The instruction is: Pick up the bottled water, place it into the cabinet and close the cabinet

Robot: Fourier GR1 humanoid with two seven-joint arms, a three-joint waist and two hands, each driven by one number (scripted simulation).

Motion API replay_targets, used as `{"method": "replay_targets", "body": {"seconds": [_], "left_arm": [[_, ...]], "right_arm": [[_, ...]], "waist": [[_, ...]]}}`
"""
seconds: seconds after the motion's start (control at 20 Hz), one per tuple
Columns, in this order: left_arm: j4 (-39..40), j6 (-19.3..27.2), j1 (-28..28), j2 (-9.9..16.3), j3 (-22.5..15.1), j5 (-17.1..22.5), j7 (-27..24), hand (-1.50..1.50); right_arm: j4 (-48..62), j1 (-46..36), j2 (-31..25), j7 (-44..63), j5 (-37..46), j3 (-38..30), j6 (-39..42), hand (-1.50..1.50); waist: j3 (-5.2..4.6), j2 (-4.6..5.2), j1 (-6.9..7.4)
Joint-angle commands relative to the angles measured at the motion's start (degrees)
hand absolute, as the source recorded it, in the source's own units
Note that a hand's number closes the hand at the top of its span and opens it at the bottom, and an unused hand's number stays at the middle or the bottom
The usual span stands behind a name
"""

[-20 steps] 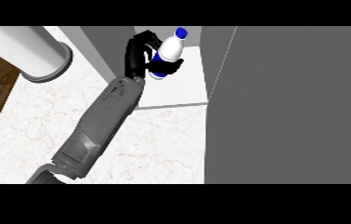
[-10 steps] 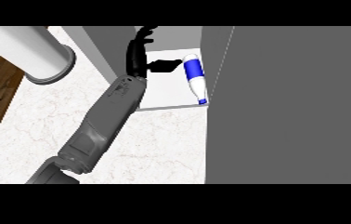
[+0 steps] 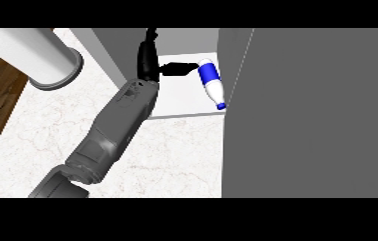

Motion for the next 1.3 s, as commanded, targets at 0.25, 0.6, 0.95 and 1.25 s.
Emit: {"method": "replay_targets", "body": {"seconds": [0.25, 0.6, 0.95, 1.25], "left_arm": [[-0.5, -13.8, 1.6, 4.5, 6.7, 5.2, -11.9, -1.50], [-2.8, -21.6, 2.5, 3.6, 8.2, 6.7, -16.1, -1.50], [-11.1, -24.4, 10.9, 1.4, 4.5, 8.6, -16.8, -1.50], [-23.9, -25.7, 17.8, 0.3, -1.1, 10.7, -11.3, -1.50]], "right_arm": [[-4.2, 2.8, -0.9, 0.6, -1.2, -0.4, -0.2, -1.50], [-0.3, 1.4, 2.5, -1.8, 4.2, 2.4, -3.3, -1.50], [-5.5, 5.4, -0.3, 0.4, 0.0, -0.2, -2.3, -1.50], [-3.0, 4.5, 1.1, -1.5, 3.2, 0.7, -3.9, -1.50]], "waist": [[-1.08, 1.74, 0.70], [-1.00, 1.08, 2.45], [-1.00, -0.03, 4.70], [-0.93, -0.45, 5.96]]}}
